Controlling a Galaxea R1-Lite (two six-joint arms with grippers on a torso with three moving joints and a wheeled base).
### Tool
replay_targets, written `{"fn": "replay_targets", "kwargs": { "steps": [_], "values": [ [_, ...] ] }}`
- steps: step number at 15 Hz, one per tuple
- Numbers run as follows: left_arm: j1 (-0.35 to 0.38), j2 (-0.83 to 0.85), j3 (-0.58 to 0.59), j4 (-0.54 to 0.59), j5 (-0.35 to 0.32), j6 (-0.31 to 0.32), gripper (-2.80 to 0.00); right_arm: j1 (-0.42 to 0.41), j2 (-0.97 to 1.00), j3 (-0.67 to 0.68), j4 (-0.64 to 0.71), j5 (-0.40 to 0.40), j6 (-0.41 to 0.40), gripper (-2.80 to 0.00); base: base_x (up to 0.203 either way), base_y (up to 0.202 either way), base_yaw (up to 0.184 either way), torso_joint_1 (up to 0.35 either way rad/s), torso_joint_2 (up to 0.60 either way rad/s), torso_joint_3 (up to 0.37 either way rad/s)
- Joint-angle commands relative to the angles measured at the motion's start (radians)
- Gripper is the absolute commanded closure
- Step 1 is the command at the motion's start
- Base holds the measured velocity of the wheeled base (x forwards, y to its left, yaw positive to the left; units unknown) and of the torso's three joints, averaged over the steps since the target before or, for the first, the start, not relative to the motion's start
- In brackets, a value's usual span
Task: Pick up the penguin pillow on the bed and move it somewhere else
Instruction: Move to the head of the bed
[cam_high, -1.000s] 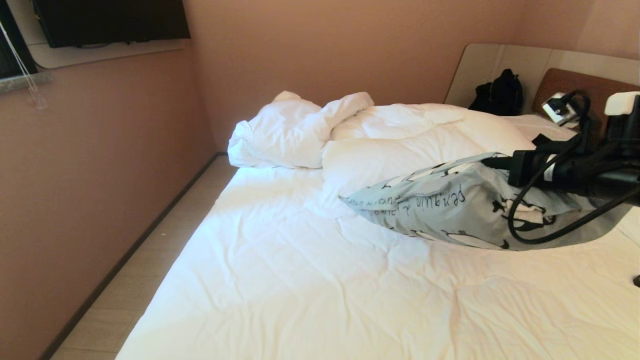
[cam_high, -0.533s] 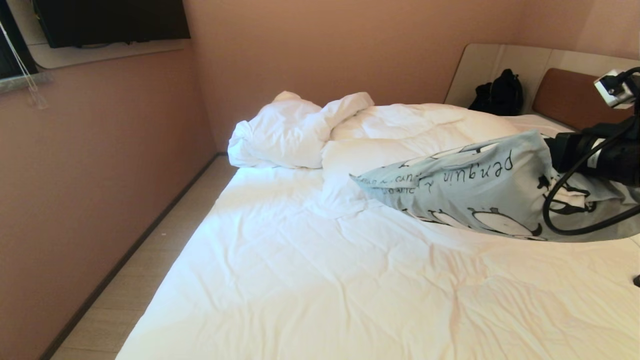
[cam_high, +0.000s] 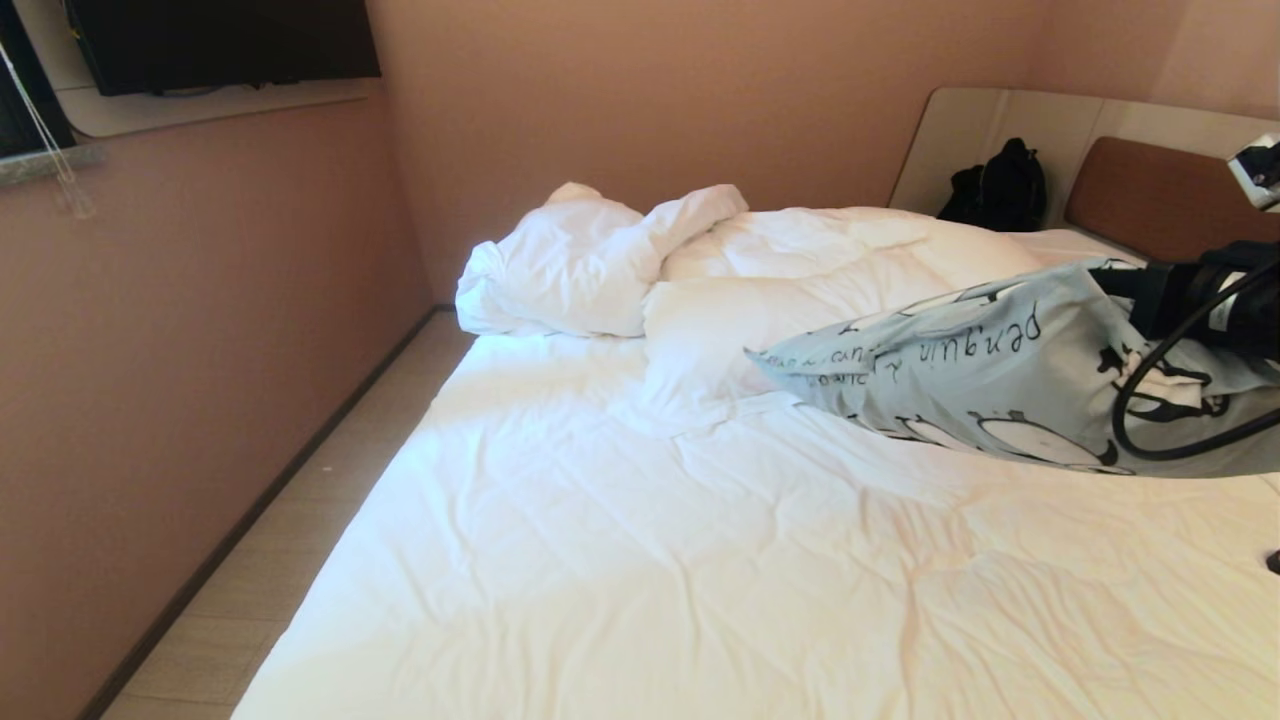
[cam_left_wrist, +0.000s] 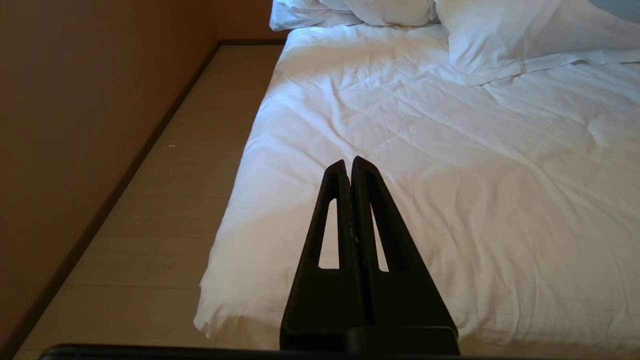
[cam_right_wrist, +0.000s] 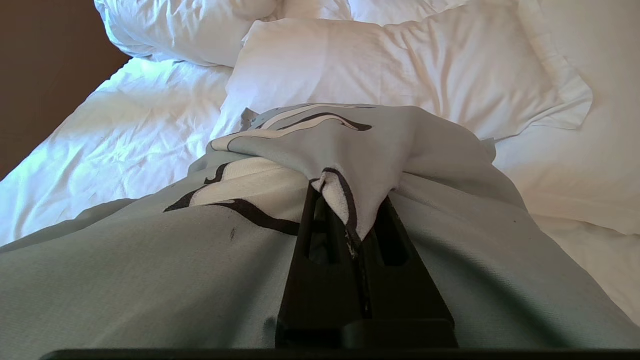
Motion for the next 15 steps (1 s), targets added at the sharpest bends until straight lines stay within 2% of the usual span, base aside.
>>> {"fn": "replay_targets", "kwargs": {
  "steps": [1, 13, 15],
  "values": [
    [0.0, 0.0, 0.002, 0.0, 0.0, -0.001, 0.0, -0.002, 0.004, 0.0, -0.002, 0.002, 0.0, 0.0, 0.0, 0.0, 0.0, 0.0, 0.0, 0.0],
    [0.001, 0.0, 0.002, 0.003, 0.0, -0.002, 0.0, -0.002, -0.007, 0.007, 0.0, 0.008, -0.016, 0.0, 0.0, 0.0, 0.0, 0.0, 0.0, 0.0],
    [0.0, 0.0, 0.002, 0.003, 0.0, -0.004, 0.0, -0.002, -0.008, 0.007, 0.0, 0.008, -0.014, 0.0, -0.004, -0.107, 0.0, 0.001, 0.0, 0.0]
  ]
}}
